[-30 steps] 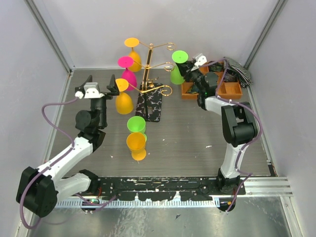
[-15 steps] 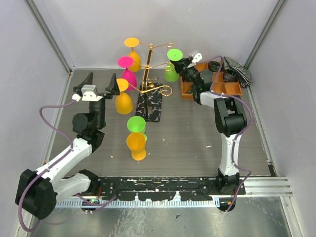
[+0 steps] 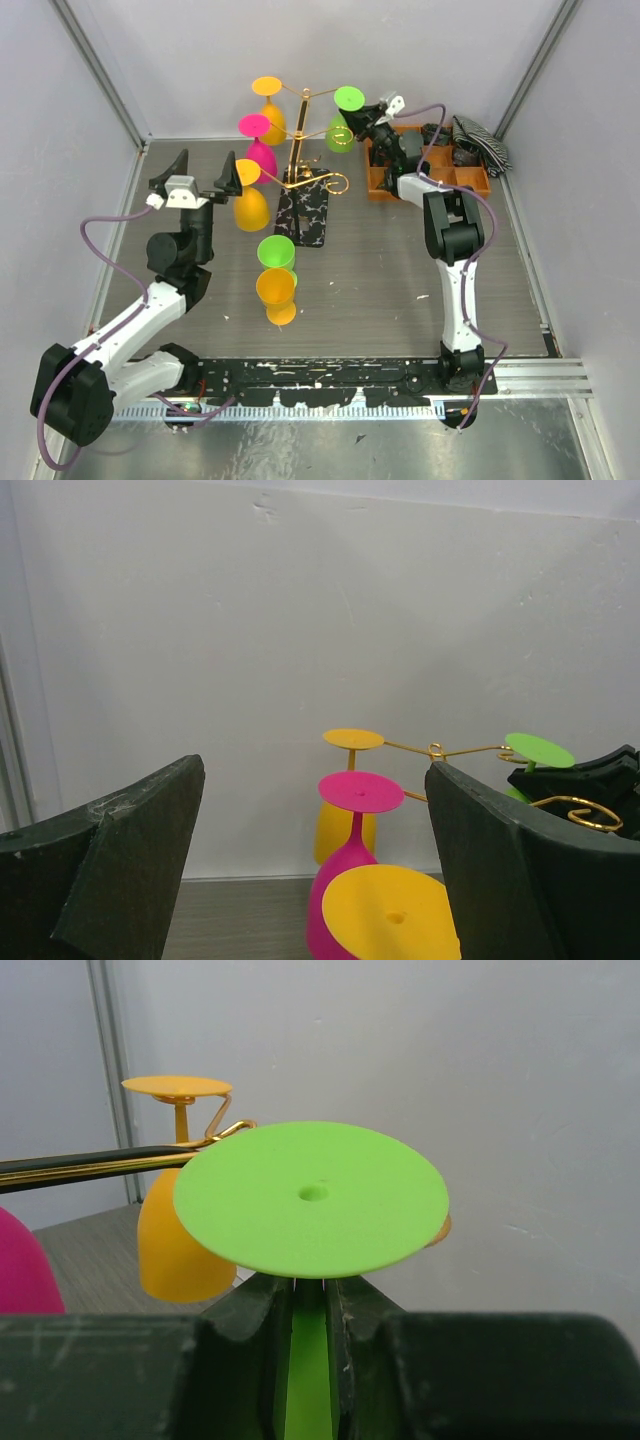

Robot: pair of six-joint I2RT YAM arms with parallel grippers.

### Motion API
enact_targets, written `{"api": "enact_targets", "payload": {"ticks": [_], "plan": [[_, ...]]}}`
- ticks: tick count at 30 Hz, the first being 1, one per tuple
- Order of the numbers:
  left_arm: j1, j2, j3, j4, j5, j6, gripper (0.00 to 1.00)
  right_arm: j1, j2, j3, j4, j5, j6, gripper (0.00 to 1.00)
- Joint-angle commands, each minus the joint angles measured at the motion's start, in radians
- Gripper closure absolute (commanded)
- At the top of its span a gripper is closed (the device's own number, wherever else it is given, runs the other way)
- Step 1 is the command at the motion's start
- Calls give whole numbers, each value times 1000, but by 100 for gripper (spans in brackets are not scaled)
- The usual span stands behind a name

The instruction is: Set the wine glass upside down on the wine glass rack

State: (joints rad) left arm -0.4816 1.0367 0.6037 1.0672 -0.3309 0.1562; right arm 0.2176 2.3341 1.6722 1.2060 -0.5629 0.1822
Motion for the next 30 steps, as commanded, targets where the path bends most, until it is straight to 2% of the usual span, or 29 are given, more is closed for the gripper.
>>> {"api": "enact_targets", "payload": {"ticks": [1,17,30], "plan": [[-4,-1,-13,60,-23,15,2,19,16,92,15,7,-20,99],[-3,-2,-29,86,-40,48,2,69,107,241,-85,112,-69,99],[-3,-3,-31,90,-42,71,2,73,175,305,-97,349,-116,99]]}}
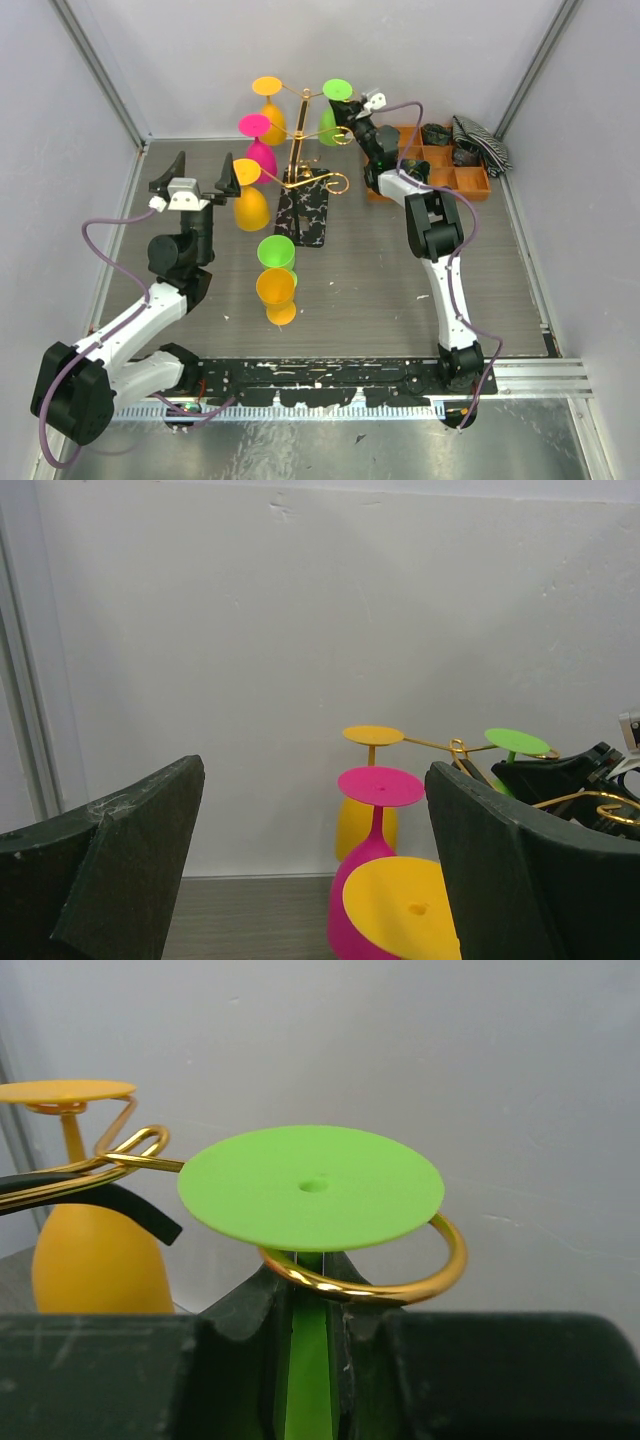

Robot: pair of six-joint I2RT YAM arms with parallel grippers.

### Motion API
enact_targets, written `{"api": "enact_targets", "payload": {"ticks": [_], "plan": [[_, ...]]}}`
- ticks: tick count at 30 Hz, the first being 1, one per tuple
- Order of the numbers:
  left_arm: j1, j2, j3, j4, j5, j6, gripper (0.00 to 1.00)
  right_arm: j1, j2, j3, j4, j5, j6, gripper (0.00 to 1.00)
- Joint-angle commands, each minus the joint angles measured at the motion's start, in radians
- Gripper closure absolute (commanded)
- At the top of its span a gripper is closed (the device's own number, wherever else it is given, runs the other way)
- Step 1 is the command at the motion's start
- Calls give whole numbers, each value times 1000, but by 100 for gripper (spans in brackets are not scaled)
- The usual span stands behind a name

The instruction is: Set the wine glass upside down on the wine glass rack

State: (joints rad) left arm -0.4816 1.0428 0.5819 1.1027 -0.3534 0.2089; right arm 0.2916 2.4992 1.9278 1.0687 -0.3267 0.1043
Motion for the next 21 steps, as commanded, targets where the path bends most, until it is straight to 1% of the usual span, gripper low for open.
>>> {"api": "enact_targets", "payload": {"ticks": [1,7,13,15,21], "plan": [[-3,-9,-10,55,-20,18,2,-1,14,51,48,126,-42,99],[-4,5,-3,58,-11,8,2,-18,5,14,77,151,-41,99],[-4,29,9,59,-6,3,2,-40,-49,-102,120,137,-40,99],[-3,31,10,59,-5,3,2,-42,-91,-146,139,122,-40,99],[-3,30,8,59,-8,3,2,-42,-136,-253,231,78,2,99]]}}
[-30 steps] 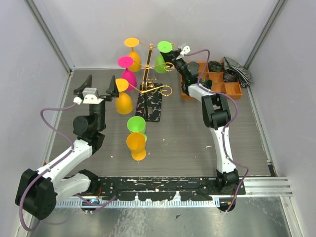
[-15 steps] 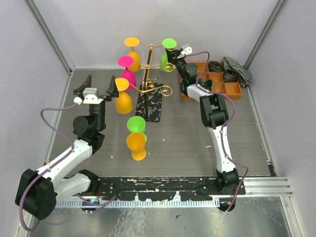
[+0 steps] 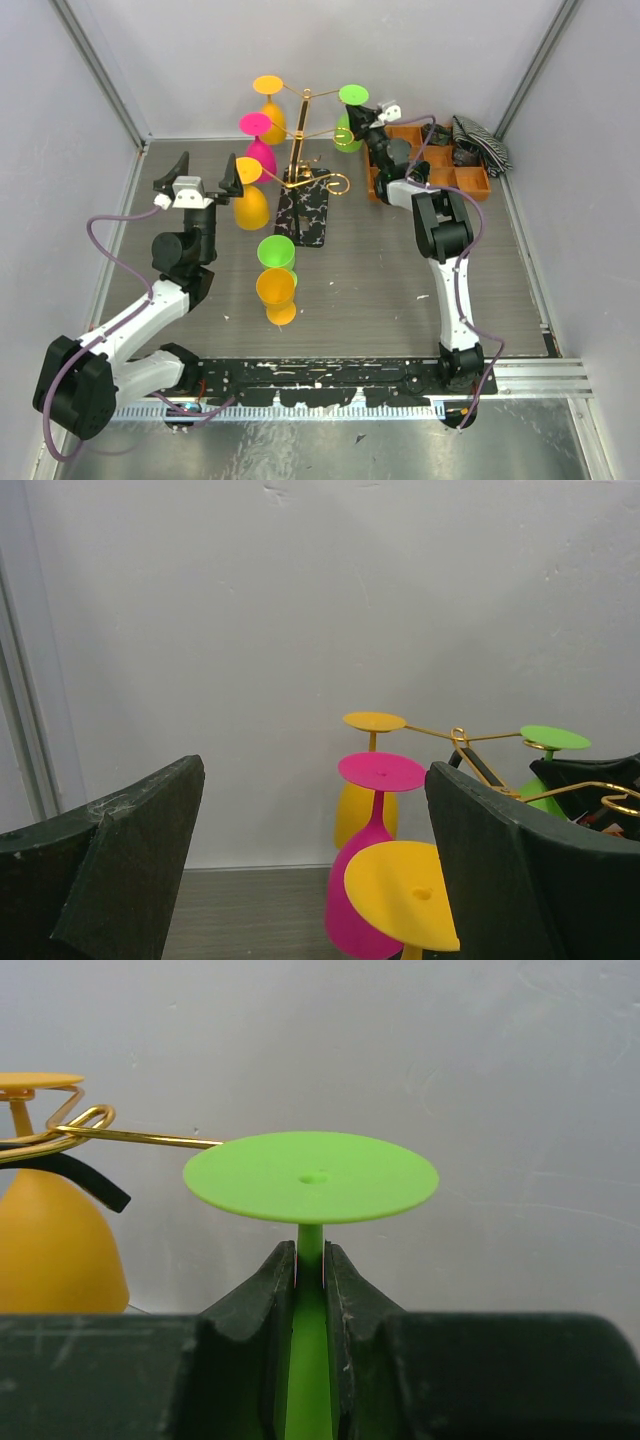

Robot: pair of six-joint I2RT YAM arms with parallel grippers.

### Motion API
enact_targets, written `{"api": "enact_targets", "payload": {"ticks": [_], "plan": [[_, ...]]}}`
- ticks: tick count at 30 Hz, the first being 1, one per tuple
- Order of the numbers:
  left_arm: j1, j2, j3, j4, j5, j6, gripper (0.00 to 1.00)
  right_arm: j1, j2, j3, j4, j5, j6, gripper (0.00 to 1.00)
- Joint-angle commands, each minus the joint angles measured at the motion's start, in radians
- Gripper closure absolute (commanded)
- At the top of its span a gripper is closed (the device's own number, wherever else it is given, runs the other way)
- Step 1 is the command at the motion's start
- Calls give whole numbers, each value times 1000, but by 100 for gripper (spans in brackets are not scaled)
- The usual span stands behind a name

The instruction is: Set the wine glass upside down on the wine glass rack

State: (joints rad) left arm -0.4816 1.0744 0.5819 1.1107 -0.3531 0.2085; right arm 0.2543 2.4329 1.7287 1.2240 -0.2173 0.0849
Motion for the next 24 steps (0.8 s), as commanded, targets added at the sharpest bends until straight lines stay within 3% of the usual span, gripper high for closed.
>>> {"api": "enact_targets", "payload": {"ticks": [1,7,15,17,21,24], "plan": [[-4,-1,9,51,-9,6,2,-5,-76,-62,88,-41,27,99],[-3,6,12,51,-20,19,2,13,-92,-116,144,-108,39,99],[-3,10,14,50,-24,25,2,50,-60,-66,142,-127,26,99],[-3,13,16,48,-24,25,2,50,-58,-61,143,-125,37,93],[-3,17,21,41,-26,28,2,52,-71,-85,149,-109,35,67],[-3,18,24,36,-28,28,2,52,-97,-131,157,-94,11,57]]}}
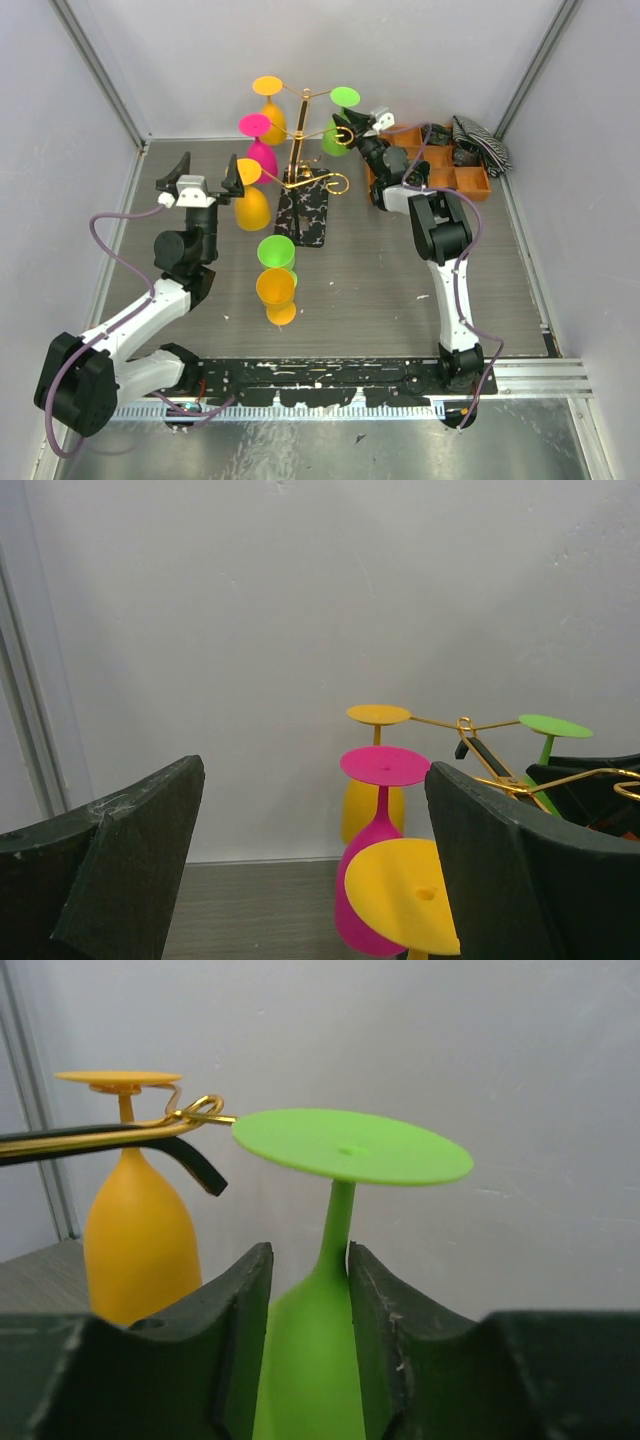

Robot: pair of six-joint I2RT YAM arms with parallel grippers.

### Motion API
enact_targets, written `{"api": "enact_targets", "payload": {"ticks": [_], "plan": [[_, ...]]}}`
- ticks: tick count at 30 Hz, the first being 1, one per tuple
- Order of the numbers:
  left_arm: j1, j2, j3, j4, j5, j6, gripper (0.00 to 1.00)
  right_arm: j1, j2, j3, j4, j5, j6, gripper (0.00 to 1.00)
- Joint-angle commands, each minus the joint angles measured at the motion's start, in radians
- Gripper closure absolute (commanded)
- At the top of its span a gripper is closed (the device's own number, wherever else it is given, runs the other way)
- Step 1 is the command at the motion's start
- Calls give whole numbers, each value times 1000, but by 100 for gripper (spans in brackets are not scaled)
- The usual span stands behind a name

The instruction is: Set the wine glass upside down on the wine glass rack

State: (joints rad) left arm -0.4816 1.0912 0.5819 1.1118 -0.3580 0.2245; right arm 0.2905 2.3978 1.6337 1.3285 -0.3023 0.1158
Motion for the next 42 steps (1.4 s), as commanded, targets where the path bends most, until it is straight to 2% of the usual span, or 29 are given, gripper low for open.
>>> {"api": "enact_targets", "payload": {"ticks": [1,4,12,15,17,19,21,25,28,33,36,38,42], "plan": [[-3,2,24,33,-22,12,2,14,-69,-52,56,-3,-26,54],[-3,1,26,31,-22,7,2,9,-93,-100,77,10,-31,51],[-4,-11,26,9,-5,-1,2,-10,-208,-324,201,90,-60,49],[-3,-25,31,-20,42,6,2,-17,-275,-422,224,116,-61,48],[-3,-57,53,-112,86,-24,2,-20,-334,-491,219,145,-77,48],[-3,-97,122,-356,139,-82,2,-21,-413,-562,198,180,-112,48],[-3,-129,185,-533,196,-132,2,-23,-495,-654,175,202,-136,48],[-3,-180,211,-681,335,-194,2,-23,-658,-808,129,209,-153,45],[-3,-225,253,-832,366,-258,2,-23,-800,-861,-84,220,-121,45],[-4,-233,371,-1112,389,-327,2,-23,-1011,-729,-705,238,-61,49],[-3,-217,427,-1289,473,-397,2,-23,-1130,-703,-859,236,-32,49],[-3,-217,442,-1377,499,-440,2,-23,-1220,-682,-973,247,-15,43],[-5,-248,405,-1496,461,-456,2,-22,-1328,-600,-1245,294,25,36]]}}
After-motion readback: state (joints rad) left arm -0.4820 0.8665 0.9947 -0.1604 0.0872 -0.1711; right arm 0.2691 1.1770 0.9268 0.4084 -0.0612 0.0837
